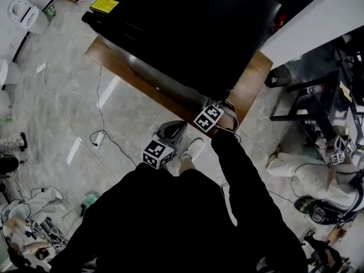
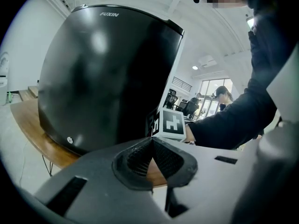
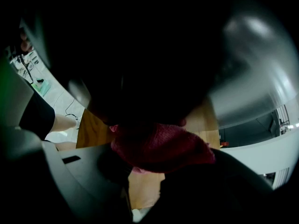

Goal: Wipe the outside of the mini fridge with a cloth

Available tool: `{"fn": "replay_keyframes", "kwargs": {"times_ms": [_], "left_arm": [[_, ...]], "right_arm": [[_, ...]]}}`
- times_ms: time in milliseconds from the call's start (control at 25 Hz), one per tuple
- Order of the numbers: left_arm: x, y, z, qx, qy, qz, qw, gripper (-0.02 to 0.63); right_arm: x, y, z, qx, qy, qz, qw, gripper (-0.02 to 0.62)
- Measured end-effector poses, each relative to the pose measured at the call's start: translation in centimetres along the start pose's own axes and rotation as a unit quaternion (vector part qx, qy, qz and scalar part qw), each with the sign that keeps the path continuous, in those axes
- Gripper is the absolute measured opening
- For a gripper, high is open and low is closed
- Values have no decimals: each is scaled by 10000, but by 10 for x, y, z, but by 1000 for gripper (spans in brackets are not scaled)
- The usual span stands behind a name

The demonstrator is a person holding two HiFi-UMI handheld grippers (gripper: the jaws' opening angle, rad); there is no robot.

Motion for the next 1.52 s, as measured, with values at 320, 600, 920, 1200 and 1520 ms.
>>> {"fn": "replay_keyframes", "kwargs": {"times_ms": [320, 600, 920, 1200, 1520], "left_arm": [[3, 12, -17, -92, 514, 29, 9986, 6], [-2, 32, -67, -225, 497, 162, 9984, 6], [16, 62, -141, -417, 172, 453, 9980, 6], [54, 107, -248, -981, 59, 548, 9936, 6], [128, 133, -371, -1488, 552, 331, 9868, 6]], "right_arm": [[6, -4, 6, -455, 378, 39, 9982, 137], [39, -39, -78, -1260, 577, 815, 9870, 137], [82, 28, -229, -3180, 920, 1677, 9286, 137], [126, 155, -333, -4709, 1216, 1827, 8544, 137], [177, 297, -401, -5796, 1698, 1384, 7849, 137]]}}
Point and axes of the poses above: the fingertips, and each gripper's own axes: z forward along the fingers, x to its left, y out of its top, the point moved 4 cm from there along -z, backward along the fingers, and after that the axes turned 3 degrees about y, right-handed, at the moved point
